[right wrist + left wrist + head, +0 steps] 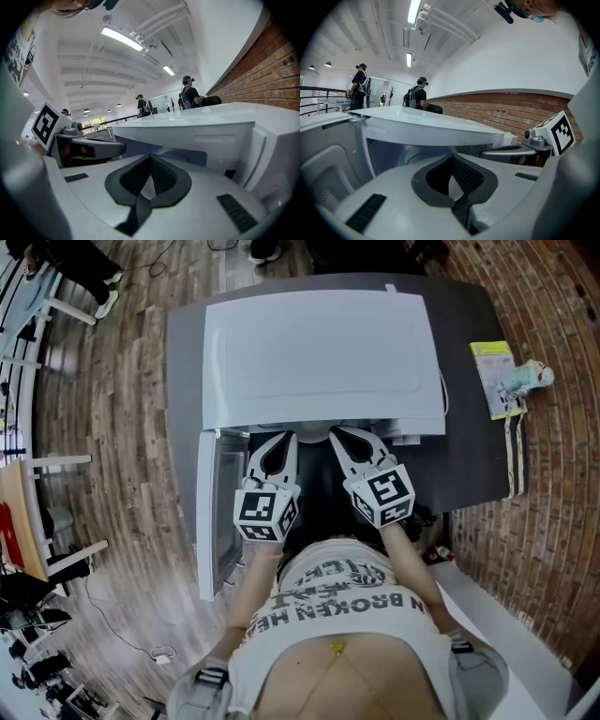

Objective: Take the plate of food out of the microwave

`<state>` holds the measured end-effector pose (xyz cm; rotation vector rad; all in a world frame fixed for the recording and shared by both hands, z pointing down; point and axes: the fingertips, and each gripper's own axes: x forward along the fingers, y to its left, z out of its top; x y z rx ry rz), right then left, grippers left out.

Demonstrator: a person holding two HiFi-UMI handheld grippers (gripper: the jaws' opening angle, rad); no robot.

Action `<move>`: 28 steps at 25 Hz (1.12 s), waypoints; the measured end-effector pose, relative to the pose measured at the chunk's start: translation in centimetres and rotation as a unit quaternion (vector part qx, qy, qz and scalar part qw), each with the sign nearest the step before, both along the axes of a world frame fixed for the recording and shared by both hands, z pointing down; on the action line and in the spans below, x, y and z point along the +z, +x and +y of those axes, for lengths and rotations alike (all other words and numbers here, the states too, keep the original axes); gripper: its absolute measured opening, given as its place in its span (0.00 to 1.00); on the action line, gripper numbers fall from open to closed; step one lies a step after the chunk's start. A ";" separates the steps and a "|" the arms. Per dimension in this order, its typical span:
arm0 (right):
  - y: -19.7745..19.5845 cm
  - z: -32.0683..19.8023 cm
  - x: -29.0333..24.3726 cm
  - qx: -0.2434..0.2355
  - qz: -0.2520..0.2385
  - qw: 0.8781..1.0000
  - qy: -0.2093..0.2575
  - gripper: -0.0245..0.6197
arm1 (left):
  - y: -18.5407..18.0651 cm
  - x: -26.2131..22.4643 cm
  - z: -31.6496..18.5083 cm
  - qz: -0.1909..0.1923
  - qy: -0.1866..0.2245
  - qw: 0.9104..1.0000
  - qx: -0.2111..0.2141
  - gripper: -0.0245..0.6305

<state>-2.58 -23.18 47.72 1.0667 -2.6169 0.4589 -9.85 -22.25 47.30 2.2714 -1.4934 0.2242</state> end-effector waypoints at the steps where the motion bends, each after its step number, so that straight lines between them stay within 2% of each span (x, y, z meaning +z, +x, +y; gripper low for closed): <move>1: 0.0 -0.2 0.4 0.001 0.002 1.000 -0.003 0.05 | -0.1 0.4 -0.1 -0.002 -0.004 1.000 -0.001 0.05; 28: 1.7 -2.8 9.8 0.042 0.063 0.994 -0.077 0.05 | -2.7 10.2 -1.4 -0.009 -0.110 0.993 -0.034 0.05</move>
